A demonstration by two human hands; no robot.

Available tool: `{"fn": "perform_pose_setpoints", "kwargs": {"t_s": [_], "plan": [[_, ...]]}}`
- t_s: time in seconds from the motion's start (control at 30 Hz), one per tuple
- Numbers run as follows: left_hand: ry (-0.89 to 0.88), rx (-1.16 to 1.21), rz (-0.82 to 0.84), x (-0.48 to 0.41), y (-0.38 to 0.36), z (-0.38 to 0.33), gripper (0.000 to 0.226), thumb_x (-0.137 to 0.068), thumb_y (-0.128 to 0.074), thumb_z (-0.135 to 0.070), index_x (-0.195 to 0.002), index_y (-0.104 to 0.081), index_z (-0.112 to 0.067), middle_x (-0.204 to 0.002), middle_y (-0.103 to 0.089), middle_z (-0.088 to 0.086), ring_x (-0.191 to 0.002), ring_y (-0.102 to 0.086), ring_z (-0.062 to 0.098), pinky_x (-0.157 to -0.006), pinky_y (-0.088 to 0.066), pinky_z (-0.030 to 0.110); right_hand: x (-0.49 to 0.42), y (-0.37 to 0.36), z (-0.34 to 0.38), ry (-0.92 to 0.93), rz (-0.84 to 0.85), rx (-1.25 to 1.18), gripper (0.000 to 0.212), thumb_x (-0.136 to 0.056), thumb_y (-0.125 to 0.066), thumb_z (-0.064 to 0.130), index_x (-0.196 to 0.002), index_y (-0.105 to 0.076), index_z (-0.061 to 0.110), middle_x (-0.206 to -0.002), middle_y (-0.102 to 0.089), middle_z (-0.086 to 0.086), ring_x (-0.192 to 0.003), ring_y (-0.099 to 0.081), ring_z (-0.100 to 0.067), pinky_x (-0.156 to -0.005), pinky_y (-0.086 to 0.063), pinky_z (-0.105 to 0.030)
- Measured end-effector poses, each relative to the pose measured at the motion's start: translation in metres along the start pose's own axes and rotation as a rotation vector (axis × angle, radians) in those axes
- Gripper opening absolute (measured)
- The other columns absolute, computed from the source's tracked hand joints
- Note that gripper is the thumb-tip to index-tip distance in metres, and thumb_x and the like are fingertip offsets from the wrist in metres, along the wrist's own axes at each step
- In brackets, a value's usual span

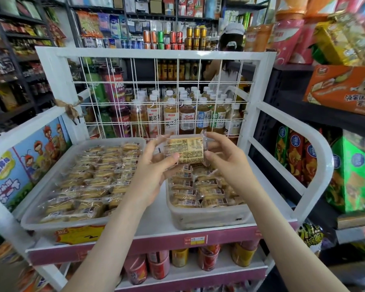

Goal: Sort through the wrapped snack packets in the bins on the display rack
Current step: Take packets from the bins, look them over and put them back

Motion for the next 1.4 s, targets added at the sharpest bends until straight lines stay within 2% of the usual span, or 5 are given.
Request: {"fn": "perform_pose_setpoints", "kwargs": {"t_s": [0.63, 0.8, 0.9, 1.1, 1.4], "plan": [[-0.159, -0.302, -0.102, -0.006, -0.020, -0.024, 0.044, -0.085, -0.069, -0.005, -0.117, -0.054, -0.030, -0.118, -0.063, 0.006, -0.100, -0.067, 0.019, -0.083, -0.059, 0.041, -0.003, 0.003, 0.023, 0.189, -0.115, 0.364, 0.042, -0.095, -0.056, 0.020, -0.136, -0.046, 0.022, -0.109, -0.050, 0.011, -0.102, -0.052, -0.010, -0.091, -0.048, -0.031], [-0.309, -0.618, 0.117, -0.012, -0.064, -0.049, 0.048, -0.090, -0.066, -0.017, -0.132, -0.047, -0.033, -0.125, -0.057, -0.017, -0.105, -0.058, -0.007, -0.087, -0.052, 0.017, -0.023, -0.010, 0.010, -0.080, 0.159, -0.099, 0.081, -0.083, -0.059, 0.057, -0.150, -0.022, 0.030, -0.137, -0.049, 0.011, -0.128, -0.048, -0.011, -0.108, -0.038, -0.037], [-0.257, -0.848, 0.319, -0.016, -0.083, -0.034, 0.061, -0.095, -0.059, -0.017, -0.149, -0.032, -0.028, -0.144, -0.043, -0.013, -0.123, -0.043, -0.006, -0.093, -0.038, 0.005, -0.039, 0.003, -0.005, -0.128, 0.130, -0.225, 0.056, -0.088, -0.064, 0.038, -0.137, -0.039, 0.025, -0.121, -0.062, 0.002, -0.117, -0.059, -0.016, -0.106, -0.043, -0.043], [-0.095, -1.420, 0.388, -0.041, -0.062, 0.012, 0.068, -0.094, -0.058, -0.037, -0.151, -0.024, -0.024, -0.147, -0.043, 0.006, -0.120, -0.053, 0.021, -0.097, -0.041, 0.029, -0.050, 0.013, -0.045, -0.113, 0.162, 0.464, 0.039, -0.092, -0.061, 0.025, -0.128, -0.052, 0.017, -0.121, -0.059, -0.003, -0.105, -0.054, -0.015, -0.090, -0.044, -0.029], [0.250, -1.931, 0.496, -0.049, -0.022, 0.064, 0.088, -0.088, -0.016, -0.077, -0.156, -0.004, -0.022, -0.163, -0.001, -0.003, -0.150, -0.001, 0.018, -0.118, 0.009, 0.053, -0.045, -0.013, -0.077, -0.074, 0.591, 0.973, 0.042, -0.098, -0.048, 0.035, -0.140, -0.044, 0.034, -0.140, -0.051, 0.004, -0.133, -0.038, -0.021, -0.112, -0.021, -0.046]]}}
Point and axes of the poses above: each hand's wrist, its own x-axis away from the middle knuckle, its own y-axis out of the back of the hand, z = x × y, the point moved 8 cm from there along -x, towards the middle knuckle
